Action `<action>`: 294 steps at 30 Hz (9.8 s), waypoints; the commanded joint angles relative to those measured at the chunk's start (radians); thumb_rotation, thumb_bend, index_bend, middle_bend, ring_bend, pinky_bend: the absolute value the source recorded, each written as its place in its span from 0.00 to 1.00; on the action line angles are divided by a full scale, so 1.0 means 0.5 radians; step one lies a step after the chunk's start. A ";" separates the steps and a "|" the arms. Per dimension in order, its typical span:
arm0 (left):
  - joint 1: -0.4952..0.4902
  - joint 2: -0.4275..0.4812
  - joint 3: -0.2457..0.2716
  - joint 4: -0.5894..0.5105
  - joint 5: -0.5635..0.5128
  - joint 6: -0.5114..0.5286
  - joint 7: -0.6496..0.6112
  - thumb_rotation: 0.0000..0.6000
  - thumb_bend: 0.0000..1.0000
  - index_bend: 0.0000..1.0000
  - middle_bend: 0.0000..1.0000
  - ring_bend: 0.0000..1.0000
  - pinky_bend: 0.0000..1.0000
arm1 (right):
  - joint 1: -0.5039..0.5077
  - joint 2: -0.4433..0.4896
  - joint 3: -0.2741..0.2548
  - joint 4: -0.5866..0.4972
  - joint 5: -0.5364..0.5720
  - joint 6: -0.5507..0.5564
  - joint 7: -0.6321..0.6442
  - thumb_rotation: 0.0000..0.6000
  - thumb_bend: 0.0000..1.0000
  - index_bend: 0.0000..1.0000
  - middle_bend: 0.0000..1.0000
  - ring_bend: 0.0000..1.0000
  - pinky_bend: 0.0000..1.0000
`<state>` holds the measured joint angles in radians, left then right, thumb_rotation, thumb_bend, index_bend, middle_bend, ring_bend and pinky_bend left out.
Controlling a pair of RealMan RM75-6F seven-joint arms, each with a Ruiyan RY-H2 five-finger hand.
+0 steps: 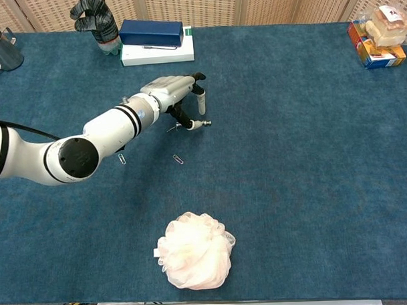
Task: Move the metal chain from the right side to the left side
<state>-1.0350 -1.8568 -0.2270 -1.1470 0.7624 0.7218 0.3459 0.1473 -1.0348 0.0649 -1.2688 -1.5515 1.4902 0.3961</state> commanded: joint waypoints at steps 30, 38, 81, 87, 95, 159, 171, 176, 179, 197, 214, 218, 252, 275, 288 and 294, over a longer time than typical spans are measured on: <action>-0.037 -0.086 -0.008 0.148 -0.041 -0.060 0.039 1.00 0.28 0.46 0.00 0.00 0.03 | 0.005 -0.023 -0.002 0.045 0.000 -0.037 0.047 1.00 0.03 0.29 0.11 0.00 0.04; -0.047 -0.100 -0.010 0.189 -0.051 -0.089 0.043 1.00 0.28 0.47 0.00 0.00 0.03 | 0.015 -0.030 -0.003 0.057 -0.003 -0.054 0.058 1.00 0.03 0.30 0.11 0.00 0.04; -0.046 -0.141 -0.023 0.277 -0.043 -0.130 0.031 1.00 0.28 0.52 0.00 0.00 0.03 | 0.029 -0.069 -0.019 0.103 -0.006 -0.097 0.102 1.00 0.03 0.30 0.11 0.00 0.04; -0.040 -0.135 -0.025 0.266 -0.046 -0.121 0.031 1.00 0.28 0.54 0.00 0.00 0.03 | 0.030 -0.072 -0.021 0.103 -0.011 -0.095 0.104 1.00 0.03 0.30 0.11 0.00 0.04; -0.042 -0.140 -0.030 0.266 -0.045 -0.123 0.028 1.00 0.28 0.55 0.00 0.00 0.03 | 0.033 -0.078 -0.025 0.105 -0.013 -0.099 0.110 1.00 0.03 0.30 0.11 0.00 0.04; 0.291 0.333 0.059 -0.580 0.179 0.302 -0.103 1.00 0.38 0.56 0.00 0.00 0.03 | 0.010 -0.054 -0.040 0.043 -0.056 -0.019 0.107 1.00 0.03 0.30 0.11 0.00 0.04; 0.421 0.454 0.114 -0.832 0.293 0.441 -0.146 1.00 0.38 0.57 0.00 0.00 0.03 | 0.001 -0.017 -0.051 -0.031 -0.086 0.009 0.062 1.00 0.03 0.30 0.11 0.00 0.04; 0.467 0.469 0.133 -0.829 0.300 0.458 -0.178 1.00 0.38 0.57 0.00 0.00 0.03 | -0.002 -0.005 -0.055 -0.059 -0.087 0.006 0.042 1.00 0.03 0.30 0.11 0.00 0.04; 0.492 0.472 0.153 -0.811 0.294 0.442 -0.202 1.00 0.38 0.57 0.00 0.00 0.03 | 0.005 -0.003 -0.057 -0.074 -0.093 -0.001 0.028 1.00 0.03 0.30 0.11 0.00 0.04; 0.621 0.477 0.223 -0.744 0.308 0.439 -0.250 1.00 0.38 0.57 0.00 0.00 0.03 | 0.056 -0.005 -0.061 -0.137 -0.118 -0.061 -0.038 1.00 0.03 0.30 0.11 0.00 0.04; 0.672 0.418 0.242 -0.602 0.244 0.371 -0.222 1.00 0.38 0.58 0.00 0.00 0.03 | 0.049 -0.001 -0.074 -0.157 -0.114 -0.065 -0.057 1.00 0.03 0.30 0.11 0.00 0.04; 0.681 0.420 0.235 -0.607 0.252 0.378 -0.217 1.00 0.38 0.58 0.00 0.00 0.03 | 0.058 -0.009 -0.075 -0.154 -0.116 -0.078 -0.054 1.00 0.03 0.30 0.11 0.00 0.04; 0.737 0.467 0.230 -0.751 0.367 0.489 -0.079 1.00 0.38 0.59 0.00 0.00 0.00 | 0.073 -0.019 -0.077 -0.150 -0.122 -0.081 -0.042 1.00 0.03 0.30 0.11 0.00 0.04; 0.754 0.571 0.203 -0.892 0.366 0.569 0.012 1.00 0.38 0.60 0.00 0.00 0.00 | 0.091 -0.040 -0.080 -0.128 -0.129 -0.090 -0.011 1.00 0.03 0.30 0.11 0.00 0.04; 0.734 0.662 0.142 -0.884 0.320 0.582 0.049 1.00 0.38 0.60 0.00 0.00 0.00 | 0.095 -0.049 -0.087 -0.135 -0.136 -0.093 -0.016 1.00 0.03 0.30 0.11 0.00 0.04; 0.707 0.725 0.089 -0.789 0.201 0.533 0.059 1.00 0.38 0.60 0.00 0.00 0.00 | 0.100 -0.049 -0.092 -0.144 -0.139 -0.101 -0.029 1.00 0.03 0.30 0.11 0.00 0.04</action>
<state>-0.6780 -1.5016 -0.1762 -1.5507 0.8728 0.9945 0.3746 0.1970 -1.0592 0.0192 -1.3406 -1.6214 1.4401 0.3819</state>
